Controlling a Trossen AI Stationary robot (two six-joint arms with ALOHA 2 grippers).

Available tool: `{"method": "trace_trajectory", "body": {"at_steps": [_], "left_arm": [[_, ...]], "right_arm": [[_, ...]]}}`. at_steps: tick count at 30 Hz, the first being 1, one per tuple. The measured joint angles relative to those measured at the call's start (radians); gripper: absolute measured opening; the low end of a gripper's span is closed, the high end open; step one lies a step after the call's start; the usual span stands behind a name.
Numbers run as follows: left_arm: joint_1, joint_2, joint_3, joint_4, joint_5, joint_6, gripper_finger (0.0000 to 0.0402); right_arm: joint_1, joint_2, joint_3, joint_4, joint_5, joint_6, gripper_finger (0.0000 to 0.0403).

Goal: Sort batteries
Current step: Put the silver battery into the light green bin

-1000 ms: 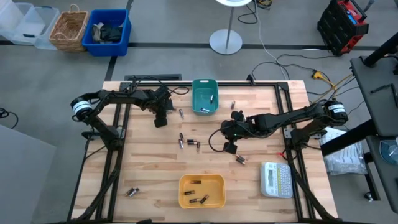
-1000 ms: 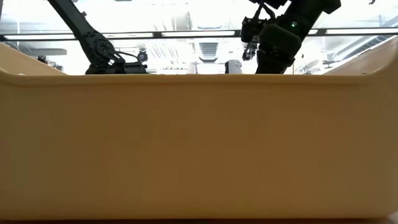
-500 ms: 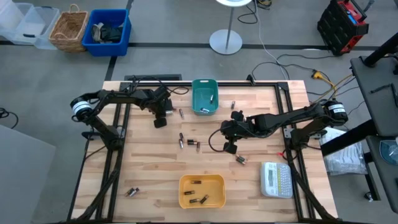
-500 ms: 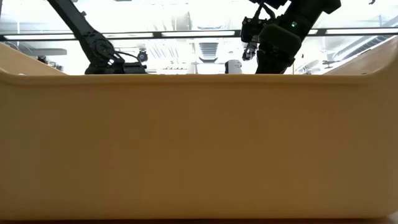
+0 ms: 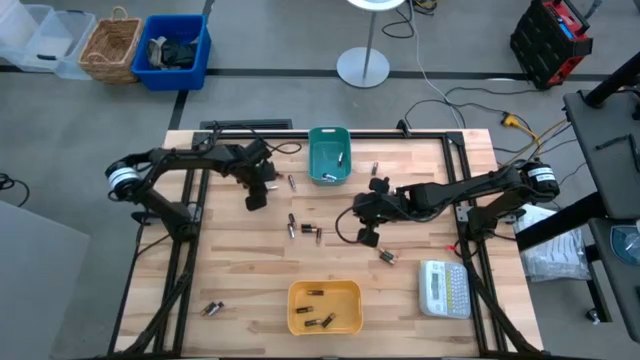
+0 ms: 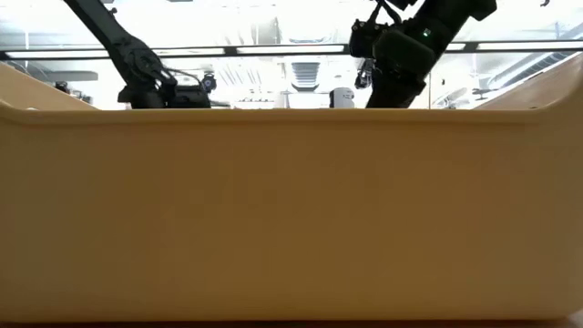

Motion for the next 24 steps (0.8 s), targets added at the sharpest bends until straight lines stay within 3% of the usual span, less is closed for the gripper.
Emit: {"method": "trace_trajectory", "body": {"at_steps": [11, 19, 24], "left_arm": [[-0.158, -0.207, 0.002, 0.061, 0.115, -0.050, 0.0019], [-0.378, -0.315, 0.003, 0.204, 0.106, -0.114, 0.0019], [-0.515, -0.339, 0.003, 0.282, 0.018, -0.125, 0.0019]], "right_arm": [[0.000, 0.006, 0.000, 0.252, -0.001, -0.120, 0.0028], [0.000, 0.071, 0.001, 0.512, -0.003, -0.203, 0.0028], [0.004, 0.148, 0.001, 0.666, -0.009, -0.256, 0.0028]]}}
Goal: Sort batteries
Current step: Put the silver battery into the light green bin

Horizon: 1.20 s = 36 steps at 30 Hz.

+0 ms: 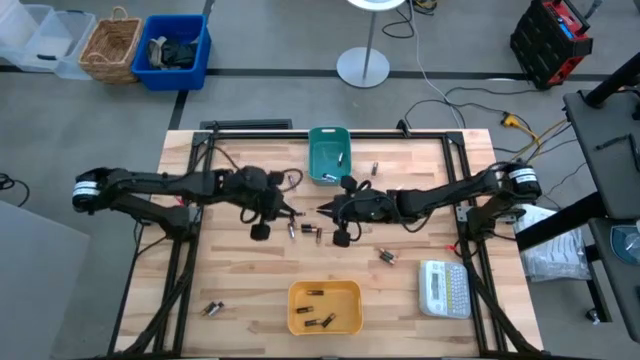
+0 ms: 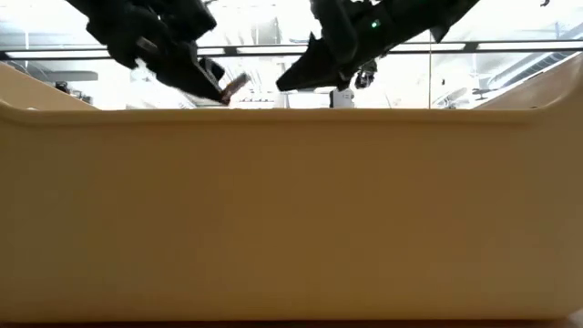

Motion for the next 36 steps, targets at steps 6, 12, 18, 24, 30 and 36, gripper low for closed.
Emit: {"method": "trace_trajectory", "body": {"at_steps": [6, 12, 18, 24, 30, 36], "left_arm": [[-0.075, -0.013, 0.001, 0.006, -0.017, -0.003, 0.0019], [-0.082, -0.012, -0.014, -0.010, -0.089, -0.023, 0.0019], [-0.082, -0.027, -0.020, -0.101, -0.133, -0.074, 0.0019], [-0.082, -0.005, -0.020, -0.064, -0.145, -0.079, 0.0019], [-0.082, 0.024, -0.015, -0.027, -0.147, -0.082, 0.0019], [-0.082, 0.022, -0.014, -0.017, -0.146, -0.080, 0.0019]], "right_arm": [[0.016, 0.073, 0.003, 0.127, -0.018, -0.053, 0.0028], [0.026, 0.092, 0.014, 0.146, -0.051, -0.044, 0.0031], [0.039, 0.091, 0.014, 0.146, -0.053, -0.041, 0.0071], [0.037, 0.117, 0.049, 0.145, -0.052, -0.008, 0.0143], [0.035, 0.137, 0.104, 0.109, -0.009, 0.011, 0.0195], [0.035, 0.137, 0.142, 0.004, 0.027, 0.034, 0.0206]]}}
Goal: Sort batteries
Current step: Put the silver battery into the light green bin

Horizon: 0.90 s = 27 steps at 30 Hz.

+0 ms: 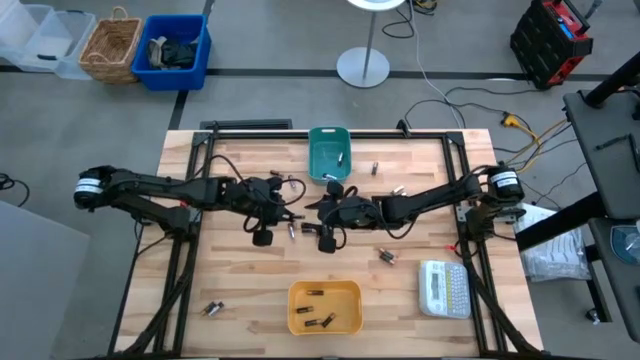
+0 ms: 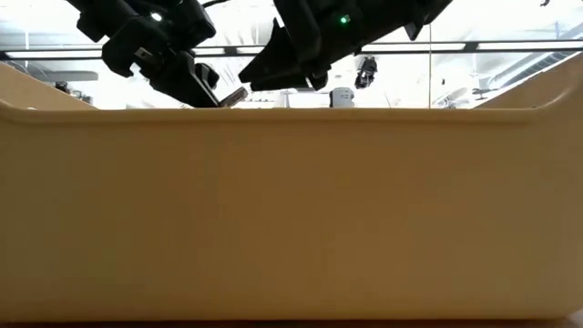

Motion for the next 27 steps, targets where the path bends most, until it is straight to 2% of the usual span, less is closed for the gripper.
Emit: {"method": "trace_trajectory", "body": {"at_steps": [16, 27], "left_arm": [[0.000, 0.042, 0.000, 0.105, 0.000, -0.001, 0.0018], [0.000, 0.026, 0.000, 0.112, 0.000, 0.004, 0.0018]], "right_arm": [[-0.015, 0.004, 0.003, -0.003, 0.008, 0.004, 0.0166], [-0.018, 0.004, 0.003, -0.027, 0.008, 0.003, 0.0143]]}}
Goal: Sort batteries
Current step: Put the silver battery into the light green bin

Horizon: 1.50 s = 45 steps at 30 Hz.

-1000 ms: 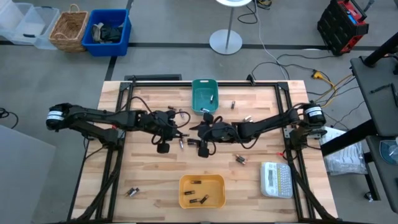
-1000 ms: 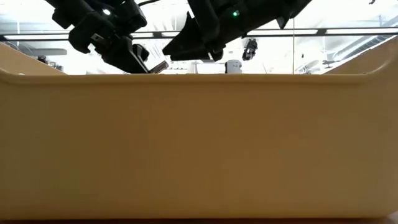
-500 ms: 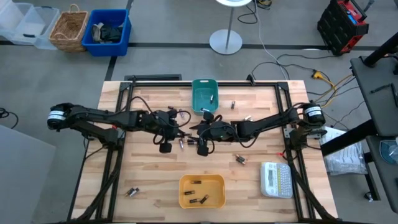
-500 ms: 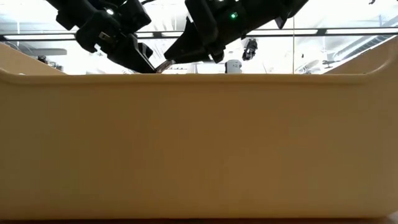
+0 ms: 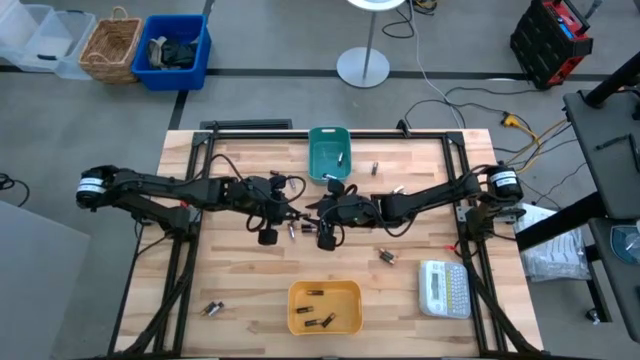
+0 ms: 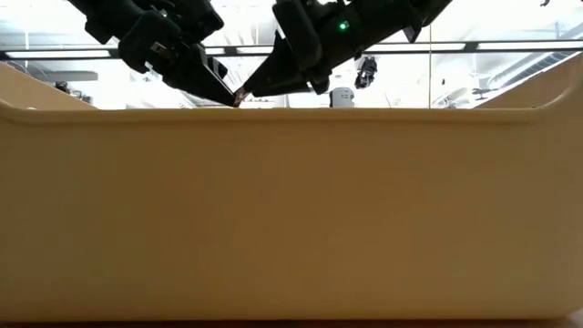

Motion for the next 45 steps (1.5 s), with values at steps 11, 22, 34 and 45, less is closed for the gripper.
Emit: {"method": "trace_trajectory", "body": {"at_steps": [11, 22, 34, 45], "left_arm": [[0.000, 0.000, 0.000, -0.010, 0.000, -0.003, 0.0018], [0.000, 0.000, 0.000, -0.009, -0.003, -0.009, 0.0028], [0.001, 0.000, 0.000, -0.010, -0.005, -0.040, 0.0058], [0.001, -0.002, 0.001, -0.121, -0.077, -0.091, 0.0090]], "right_arm": [[0.000, 0.000, 0.000, 0.001, 0.000, 0.000, 0.0125], [-0.001, 0.000, -0.001, 0.000, -0.005, 0.006, 0.0090], [-0.001, -0.001, -0.001, -0.014, -0.008, 0.007, 0.0044], [-0.021, -0.058, -0.002, -0.093, 0.010, 0.063, 0.0044]]}}
